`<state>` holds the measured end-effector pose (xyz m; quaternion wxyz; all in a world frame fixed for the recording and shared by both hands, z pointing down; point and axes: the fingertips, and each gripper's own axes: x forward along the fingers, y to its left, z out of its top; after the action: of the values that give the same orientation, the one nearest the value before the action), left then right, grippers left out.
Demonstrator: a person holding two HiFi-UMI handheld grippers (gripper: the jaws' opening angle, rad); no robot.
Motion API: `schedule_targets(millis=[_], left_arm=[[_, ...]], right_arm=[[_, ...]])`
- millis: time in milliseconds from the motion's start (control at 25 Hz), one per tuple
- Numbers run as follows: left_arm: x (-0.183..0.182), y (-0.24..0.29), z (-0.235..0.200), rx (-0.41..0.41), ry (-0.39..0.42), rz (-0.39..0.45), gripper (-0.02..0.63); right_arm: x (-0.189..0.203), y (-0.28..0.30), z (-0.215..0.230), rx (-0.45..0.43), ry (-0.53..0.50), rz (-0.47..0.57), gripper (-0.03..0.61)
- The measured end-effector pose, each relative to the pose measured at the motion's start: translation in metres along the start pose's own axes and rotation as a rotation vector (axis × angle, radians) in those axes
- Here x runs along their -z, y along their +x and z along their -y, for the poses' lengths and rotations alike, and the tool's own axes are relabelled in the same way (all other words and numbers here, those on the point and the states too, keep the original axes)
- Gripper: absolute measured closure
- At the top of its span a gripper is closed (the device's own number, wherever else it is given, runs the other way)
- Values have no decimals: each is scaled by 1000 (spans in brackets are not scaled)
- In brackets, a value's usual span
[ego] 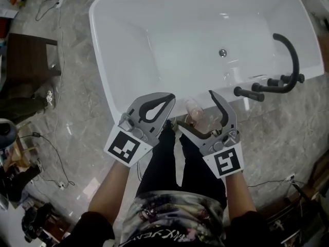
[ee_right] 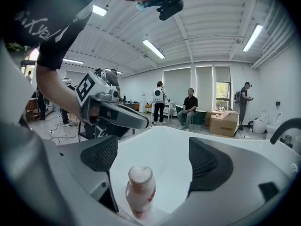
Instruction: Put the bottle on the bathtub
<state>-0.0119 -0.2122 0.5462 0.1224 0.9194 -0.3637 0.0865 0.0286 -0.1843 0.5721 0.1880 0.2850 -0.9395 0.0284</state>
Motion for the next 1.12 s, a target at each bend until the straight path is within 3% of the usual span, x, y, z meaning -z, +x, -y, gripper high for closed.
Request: schedule_targets(millis=[200,680,840,1120], left_arm=[[-48,-20,19,8,-7,-12,603],[-183,-43,62,65,70,49,603],[-214,-53,71,71,90,70,603],[-235,-68,72,64,86,72,603]], right_arm=[[-66,-30,5,16,-3,25,110],[-210,-84,14,16,-59,127,87],[-236,-97,8,7,-69,127,80],[-272,-106,5,23,-53,179,78]])
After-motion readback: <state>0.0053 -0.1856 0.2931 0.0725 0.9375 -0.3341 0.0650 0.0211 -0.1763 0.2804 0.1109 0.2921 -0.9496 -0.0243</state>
